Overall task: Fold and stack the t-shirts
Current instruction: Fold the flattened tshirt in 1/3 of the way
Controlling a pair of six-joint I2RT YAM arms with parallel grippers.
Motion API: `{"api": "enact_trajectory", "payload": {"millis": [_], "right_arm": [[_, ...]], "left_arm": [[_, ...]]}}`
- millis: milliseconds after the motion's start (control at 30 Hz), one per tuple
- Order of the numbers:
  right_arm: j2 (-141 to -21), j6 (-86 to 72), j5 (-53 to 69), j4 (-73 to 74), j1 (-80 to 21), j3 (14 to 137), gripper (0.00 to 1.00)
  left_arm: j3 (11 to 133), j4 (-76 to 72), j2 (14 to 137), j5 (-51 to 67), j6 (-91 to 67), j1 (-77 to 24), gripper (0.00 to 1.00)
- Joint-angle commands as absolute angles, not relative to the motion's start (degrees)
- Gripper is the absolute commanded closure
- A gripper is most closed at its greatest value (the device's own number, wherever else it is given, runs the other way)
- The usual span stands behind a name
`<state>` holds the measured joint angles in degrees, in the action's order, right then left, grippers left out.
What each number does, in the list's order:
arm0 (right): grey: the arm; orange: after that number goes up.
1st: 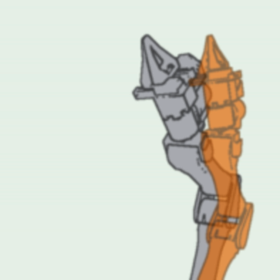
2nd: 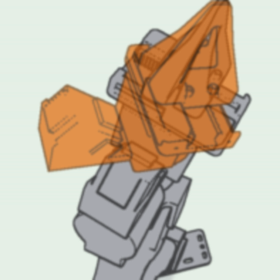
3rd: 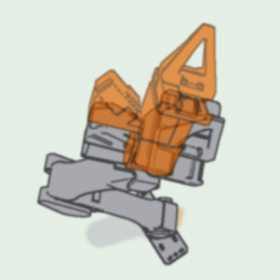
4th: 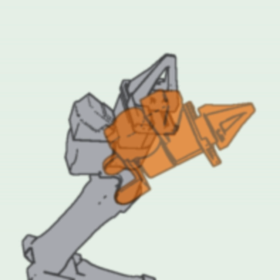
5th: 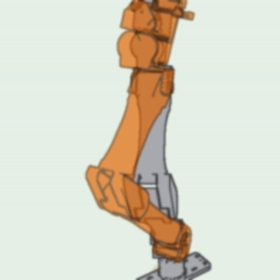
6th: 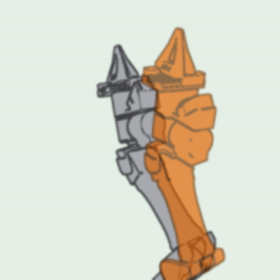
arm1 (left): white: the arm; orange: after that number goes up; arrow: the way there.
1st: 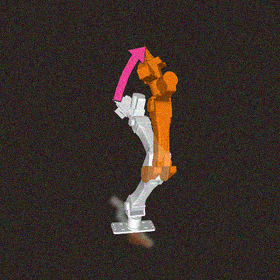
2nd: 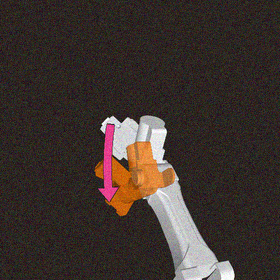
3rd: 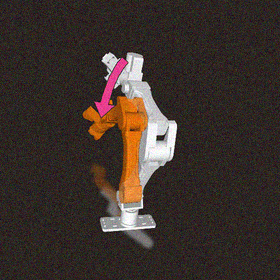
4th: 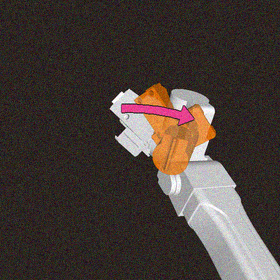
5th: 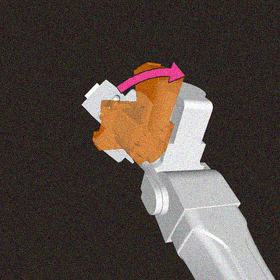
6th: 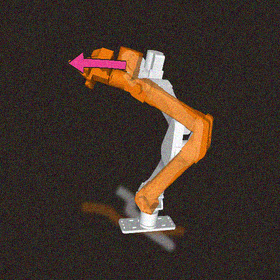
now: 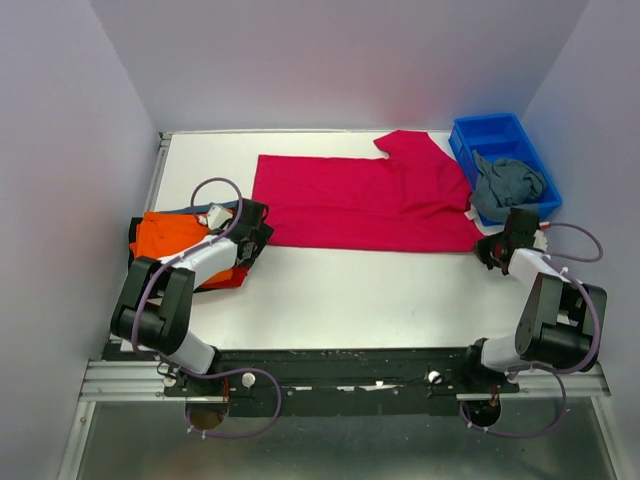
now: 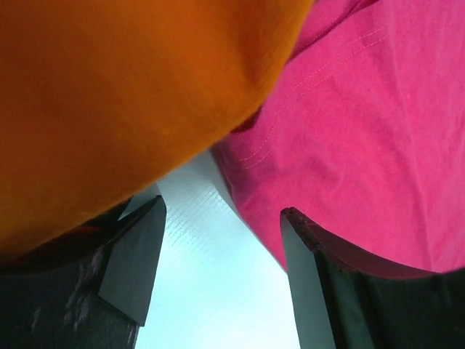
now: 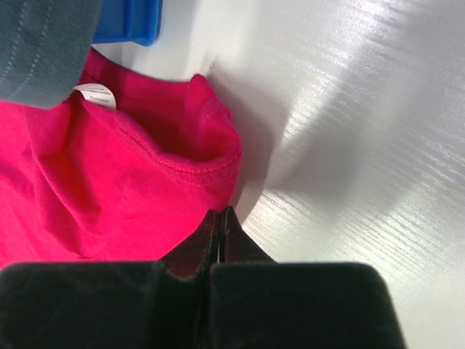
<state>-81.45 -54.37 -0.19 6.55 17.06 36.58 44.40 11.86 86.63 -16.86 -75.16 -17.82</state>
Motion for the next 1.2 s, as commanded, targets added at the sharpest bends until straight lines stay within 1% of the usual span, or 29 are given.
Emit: {"api": "enact_trajectory", "payload": {"millis": [0,167,367,533,633,700,833,867,900,967,1033,1167], "right_arm": [[-79.8,-53.3,-4.0,6.9,18.0,36.7,0.99],[-80.4,-53.6,-3.3,6.2,18.3,36.4,0.99],[-81.9,-53.8,-1.6,5.7,18.7,36.6,0.99],[-81.5,-54.0,-0.9,5.4,19.0,35.9,0.99],[-81.2,-54.1,-0.8,5.3,19.2,35.8,0.99],[-81.2,-54.0,-0.6,5.2,19.2,35.7,0.99],[-81.3,-54.1,-0.5,5.2,19.3,35.8,0.99],[-81.1,-53.8,-0.4,5.2,19.3,35.9,0.99],[-81.1,-53.7,-0.4,5.2,19.3,35.9,0.99],[-80.7,-53.5,-0.4,5.2,19.3,35.9,0.99],[-79.5,-53.3,-0.4,5.2,19.3,35.6,0.99],[-76.1,-54.0,3.3,7.1,19.3,35.7,0.99]], "left_arm": [[47.0,11.3,90.2,-17.5,-78.8,-19.2,0.27],[48.6,12.3,93.0,-19.1,-82.6,-20.8,0.34],[47.5,13.9,94.0,-24.1,-88.1,-21.2,0.35],[46.5,13.3,94.7,-27.0,-89.1,-19.7,0.42],[46.9,14.1,95.0,-28.9,-88.9,-19.0,0.53],[47.4,15.3,94.9,-30.7,-89.1,-18.9,0.62],[47.2,16.3,94.3,-31.6,-89.1,-18.8,0.66],[47.0,16.3,94.2,-31.4,-89.0,-18.8,0.72],[46.8,16.3,94.2,-31.3,-88.9,-18.7,0.8],[46.2,15.4,93.6,-31.0,-87.8,-18.7,1.0],[45.7,14.6,92.5,-31.2,-87.1,-18.7,1.0],[46.8,15.5,88.9,-32.4,-84.5,-18.8,1.0]]}}
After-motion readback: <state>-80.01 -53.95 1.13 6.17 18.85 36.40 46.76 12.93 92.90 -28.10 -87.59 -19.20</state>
